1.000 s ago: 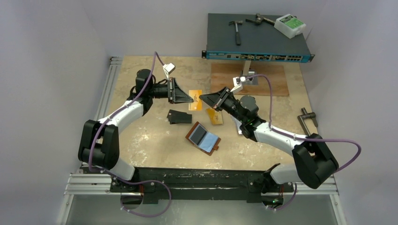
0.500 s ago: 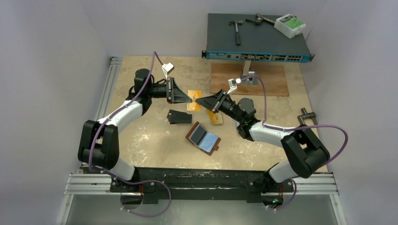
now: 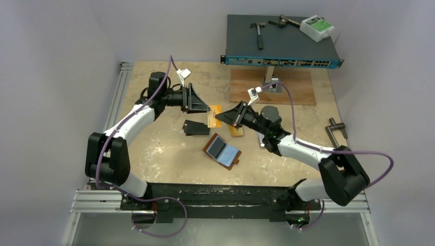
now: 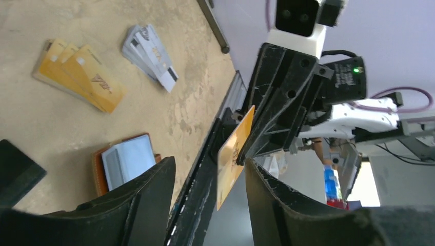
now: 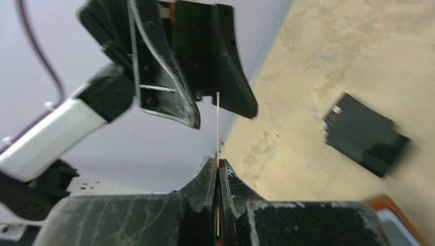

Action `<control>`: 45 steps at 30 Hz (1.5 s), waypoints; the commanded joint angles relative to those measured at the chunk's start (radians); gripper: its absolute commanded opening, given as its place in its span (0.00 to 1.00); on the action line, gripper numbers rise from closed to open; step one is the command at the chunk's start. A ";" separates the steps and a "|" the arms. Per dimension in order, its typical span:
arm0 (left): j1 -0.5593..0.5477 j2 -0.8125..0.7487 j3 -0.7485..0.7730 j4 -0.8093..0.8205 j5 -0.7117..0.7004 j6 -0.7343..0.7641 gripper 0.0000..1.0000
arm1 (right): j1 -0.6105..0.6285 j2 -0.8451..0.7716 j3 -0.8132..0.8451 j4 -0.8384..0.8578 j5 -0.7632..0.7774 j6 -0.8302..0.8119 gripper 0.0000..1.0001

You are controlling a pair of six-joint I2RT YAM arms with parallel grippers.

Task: Put the credit cards into the card holder
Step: Turn over the card slot in the card holder.

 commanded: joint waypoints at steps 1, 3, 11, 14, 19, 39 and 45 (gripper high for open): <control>0.002 -0.030 0.089 -0.477 -0.182 0.378 0.53 | -0.009 -0.123 0.089 -0.543 0.078 -0.245 0.00; -0.010 -0.013 0.063 -0.537 -0.242 0.442 0.54 | -0.019 -0.132 0.088 -0.711 0.068 -0.304 0.00; -0.160 0.076 -0.026 -0.525 -0.354 0.547 0.56 | -0.043 -0.242 -0.107 -0.919 -0.009 -0.319 0.00; -0.195 0.116 -0.020 -0.503 -0.361 0.550 0.56 | -0.053 -0.299 -0.142 -0.982 -0.011 -0.318 0.00; -0.219 0.167 -0.014 -0.492 -0.387 0.574 0.56 | -0.073 -0.370 -0.195 -1.057 -0.031 -0.323 0.00; -0.244 0.147 -0.029 -0.483 -0.446 0.625 0.49 | -0.113 -0.366 -0.222 -1.040 -0.073 -0.356 0.00; -0.244 0.134 -0.028 -0.498 -0.475 0.645 0.49 | -0.123 -0.383 -0.218 -1.052 -0.084 -0.365 0.00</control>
